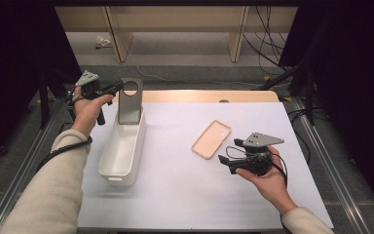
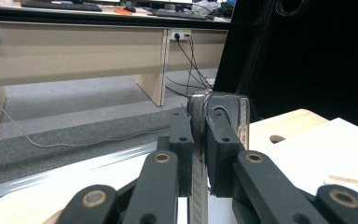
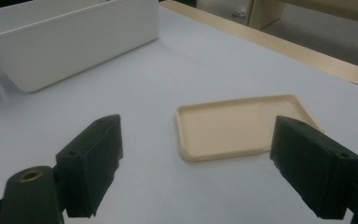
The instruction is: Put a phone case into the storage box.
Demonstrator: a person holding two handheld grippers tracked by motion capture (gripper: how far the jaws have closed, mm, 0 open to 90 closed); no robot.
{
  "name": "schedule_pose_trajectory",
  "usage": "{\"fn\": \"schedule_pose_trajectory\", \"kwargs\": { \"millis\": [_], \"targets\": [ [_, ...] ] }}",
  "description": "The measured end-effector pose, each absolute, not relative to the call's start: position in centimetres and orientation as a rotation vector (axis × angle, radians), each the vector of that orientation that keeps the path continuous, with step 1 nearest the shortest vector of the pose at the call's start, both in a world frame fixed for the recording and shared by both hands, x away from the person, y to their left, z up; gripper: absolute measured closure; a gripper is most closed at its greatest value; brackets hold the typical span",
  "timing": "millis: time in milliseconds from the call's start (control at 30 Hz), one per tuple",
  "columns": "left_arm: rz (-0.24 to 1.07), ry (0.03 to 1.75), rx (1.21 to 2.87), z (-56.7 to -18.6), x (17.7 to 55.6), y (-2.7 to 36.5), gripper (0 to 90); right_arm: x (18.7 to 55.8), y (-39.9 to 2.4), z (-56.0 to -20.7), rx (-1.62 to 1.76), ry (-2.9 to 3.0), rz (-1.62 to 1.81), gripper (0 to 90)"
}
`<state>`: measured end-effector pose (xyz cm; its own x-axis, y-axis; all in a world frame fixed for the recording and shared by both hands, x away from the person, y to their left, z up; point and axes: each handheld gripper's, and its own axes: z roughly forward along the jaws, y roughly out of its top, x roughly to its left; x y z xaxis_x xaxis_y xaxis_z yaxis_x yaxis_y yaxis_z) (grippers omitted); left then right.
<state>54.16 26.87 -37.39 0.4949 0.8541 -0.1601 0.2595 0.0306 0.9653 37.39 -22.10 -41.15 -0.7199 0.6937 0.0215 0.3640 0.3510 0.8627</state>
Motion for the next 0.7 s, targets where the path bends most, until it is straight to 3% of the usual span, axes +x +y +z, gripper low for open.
{"fn": "schedule_pose_trajectory", "kwargs": {
  "millis": [700],
  "targets": [
    [0.596, 1.050, 1.521, -38.6, 54.3, 27.4, 82.0, 37.4, -22.1, -41.2, 0.931, 2.276, 1.313, 17.8]
  ]
}}
